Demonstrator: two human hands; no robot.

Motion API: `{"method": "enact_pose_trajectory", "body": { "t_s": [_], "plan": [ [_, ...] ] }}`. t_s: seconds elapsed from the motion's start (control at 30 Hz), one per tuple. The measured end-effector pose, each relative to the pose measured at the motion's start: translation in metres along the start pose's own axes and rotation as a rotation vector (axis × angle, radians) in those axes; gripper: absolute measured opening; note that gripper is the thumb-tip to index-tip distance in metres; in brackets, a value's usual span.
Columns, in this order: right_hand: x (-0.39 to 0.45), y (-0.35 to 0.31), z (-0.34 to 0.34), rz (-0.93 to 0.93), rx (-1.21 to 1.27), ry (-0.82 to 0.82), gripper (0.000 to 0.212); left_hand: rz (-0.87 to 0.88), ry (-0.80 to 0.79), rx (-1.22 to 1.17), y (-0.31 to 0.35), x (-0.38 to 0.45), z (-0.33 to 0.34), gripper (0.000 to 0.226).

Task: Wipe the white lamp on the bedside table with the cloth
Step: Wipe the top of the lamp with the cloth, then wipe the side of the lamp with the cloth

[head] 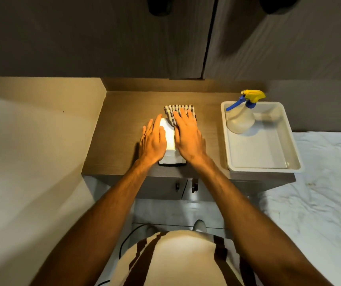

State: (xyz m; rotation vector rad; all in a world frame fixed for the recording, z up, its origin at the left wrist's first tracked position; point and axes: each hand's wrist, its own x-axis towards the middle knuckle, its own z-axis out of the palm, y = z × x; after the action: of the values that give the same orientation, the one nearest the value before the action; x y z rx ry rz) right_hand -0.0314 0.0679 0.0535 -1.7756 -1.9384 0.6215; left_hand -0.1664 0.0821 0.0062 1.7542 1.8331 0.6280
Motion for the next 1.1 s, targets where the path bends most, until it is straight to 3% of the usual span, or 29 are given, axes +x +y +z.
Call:
{"method": "enact_pose_trajectory", "body": {
  "t_s": [0.1, 0.2, 0.4, 0.47, 0.57, 0.77, 0.93, 1.1],
  "plan": [
    [-0.016, 0.0, 0.006, 0.079, 0.037, 0.074, 0.057, -0.014, 0.004, -0.005, 0.001, 0.0, -0.001, 0.054],
    [-0.052, -0.007, 0.022, 0.01, -0.055, 0.126, 0.065, -0.014, -0.022, -0.016, -0.001, 0.002, -0.002, 0.053],
    [-0.017, -0.003, 0.005, -0.095, -0.12, 0.015, 0.057, -0.018, -0.066, -0.008, 0.003, -0.001, -0.003, 0.064],
    [-0.001, 0.003, -0.006, -0.016, 0.001, -0.009, 0.053, -0.032, -0.035, 0.006, 0.004, -0.002, -0.002, 0.065],
    [0.0, 0.012, -0.004, 0.132, 0.301, 0.097, 0.044, -0.036, -0.012, 0.06, 0.006, -0.001, -0.003, 0.055],
    [-0.036, 0.064, 0.022, 0.619, 0.859, 0.249, 0.037, 0.001, -0.004, 0.337, 0.023, 0.003, -0.013, 0.05],
    [-0.045, 0.067, 0.046, 0.699, 0.971, 0.19, 0.042, 0.178, -0.085, 0.419, 0.053, 0.006, 0.0, 0.052],
    [-0.049, 0.053, 0.054, 0.75, 1.077, 0.065, 0.047, 0.192, -0.058, 0.481, 0.052, 0.0, 0.007, 0.057]
  ]
}}
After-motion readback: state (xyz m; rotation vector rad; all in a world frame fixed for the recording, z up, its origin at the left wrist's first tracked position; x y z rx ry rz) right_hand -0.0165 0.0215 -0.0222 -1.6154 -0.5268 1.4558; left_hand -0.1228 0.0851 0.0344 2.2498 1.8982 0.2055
